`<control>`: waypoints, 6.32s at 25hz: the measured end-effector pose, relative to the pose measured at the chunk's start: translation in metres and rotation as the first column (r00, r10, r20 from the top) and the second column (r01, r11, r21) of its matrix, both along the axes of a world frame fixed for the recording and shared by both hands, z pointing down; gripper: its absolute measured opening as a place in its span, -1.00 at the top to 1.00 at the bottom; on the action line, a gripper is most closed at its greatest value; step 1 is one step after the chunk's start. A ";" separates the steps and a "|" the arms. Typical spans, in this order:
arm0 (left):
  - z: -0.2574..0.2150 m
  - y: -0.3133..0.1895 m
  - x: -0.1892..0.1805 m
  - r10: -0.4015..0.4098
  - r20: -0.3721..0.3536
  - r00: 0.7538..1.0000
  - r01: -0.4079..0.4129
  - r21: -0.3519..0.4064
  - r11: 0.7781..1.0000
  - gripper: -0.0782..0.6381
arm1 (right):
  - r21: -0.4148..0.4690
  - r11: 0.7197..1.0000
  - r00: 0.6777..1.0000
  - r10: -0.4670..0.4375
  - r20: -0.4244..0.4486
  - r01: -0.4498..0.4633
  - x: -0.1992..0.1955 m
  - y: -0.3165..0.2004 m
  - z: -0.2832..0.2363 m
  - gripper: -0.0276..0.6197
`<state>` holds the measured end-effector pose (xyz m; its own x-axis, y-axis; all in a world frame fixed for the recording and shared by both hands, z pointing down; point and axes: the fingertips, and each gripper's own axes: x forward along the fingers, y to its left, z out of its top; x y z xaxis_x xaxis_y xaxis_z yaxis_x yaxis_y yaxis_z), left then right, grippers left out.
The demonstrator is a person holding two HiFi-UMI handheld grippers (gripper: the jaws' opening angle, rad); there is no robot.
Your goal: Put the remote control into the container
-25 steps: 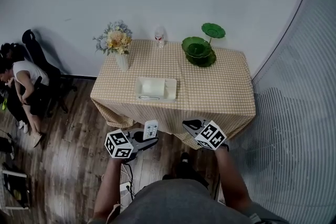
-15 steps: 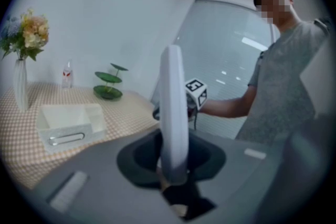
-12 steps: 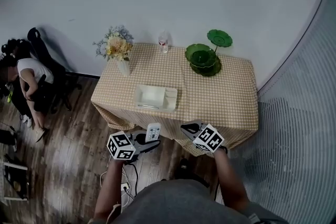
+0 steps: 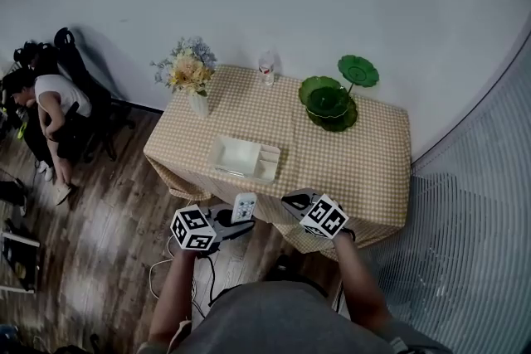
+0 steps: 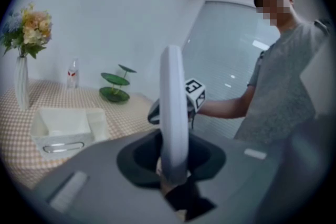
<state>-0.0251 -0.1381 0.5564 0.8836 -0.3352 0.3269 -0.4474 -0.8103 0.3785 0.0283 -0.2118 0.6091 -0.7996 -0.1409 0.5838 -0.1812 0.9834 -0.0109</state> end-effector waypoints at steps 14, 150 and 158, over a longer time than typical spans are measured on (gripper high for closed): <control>0.003 -0.028 0.019 -0.067 0.008 0.998 0.067 -0.012 0.998 0.54 | -0.042 0.993 0.993 -0.113 -0.022 0.112 0.011 -0.023 0.016 0.86; 0.112 -0.077 -0.030 0.555 0.537 0.635 -0.622 -0.070 0.780 0.53 | -0.173 0.957 0.968 -0.246 -0.050 0.234 -0.072 -0.017 -0.006 0.59; 0.122 -0.079 -0.030 0.524 0.543 0.657 -0.592 -0.059 0.804 0.20 | -0.194 0.945 0.952 -0.287 -0.109 0.263 -0.069 -0.016 -0.004 0.59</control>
